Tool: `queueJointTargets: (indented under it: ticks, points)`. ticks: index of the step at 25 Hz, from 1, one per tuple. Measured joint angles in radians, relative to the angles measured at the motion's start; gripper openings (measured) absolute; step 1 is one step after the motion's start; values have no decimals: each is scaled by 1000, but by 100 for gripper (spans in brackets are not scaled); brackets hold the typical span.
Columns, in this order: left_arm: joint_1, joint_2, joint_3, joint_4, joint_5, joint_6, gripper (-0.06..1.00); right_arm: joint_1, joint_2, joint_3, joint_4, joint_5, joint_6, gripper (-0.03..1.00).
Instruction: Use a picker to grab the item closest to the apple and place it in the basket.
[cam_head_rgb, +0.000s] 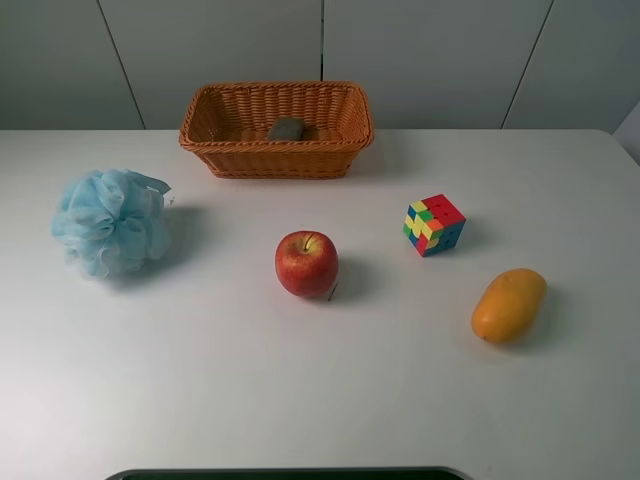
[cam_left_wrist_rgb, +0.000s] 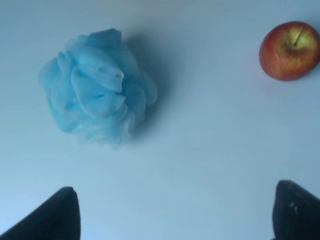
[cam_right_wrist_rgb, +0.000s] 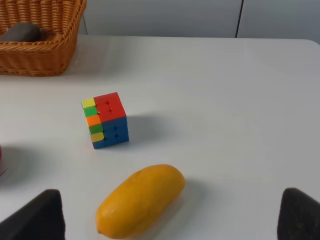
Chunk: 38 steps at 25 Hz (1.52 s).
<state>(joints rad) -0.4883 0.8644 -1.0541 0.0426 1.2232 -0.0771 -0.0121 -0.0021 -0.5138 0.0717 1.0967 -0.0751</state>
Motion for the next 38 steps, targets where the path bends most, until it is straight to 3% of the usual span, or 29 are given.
queueJointTargets:
  ticks: [6, 14, 25, 38]
  points:
    - [28, -332, 275, -19, -40, 2, 74, 0, 0, 0, 0, 0, 0, 64]
    - [270, -590, 505, -49, -138, 102, 74, 0, 0, 0, 0, 0, 0, 64]
    - [470, -855, 539, -94, -140, 167, 74, 0, 0, 0, 0, 0, 0, 64]
    - [488, -864, 539, -110, -140, 181, 74, 0, 0, 0, 0, 0, 0, 64]
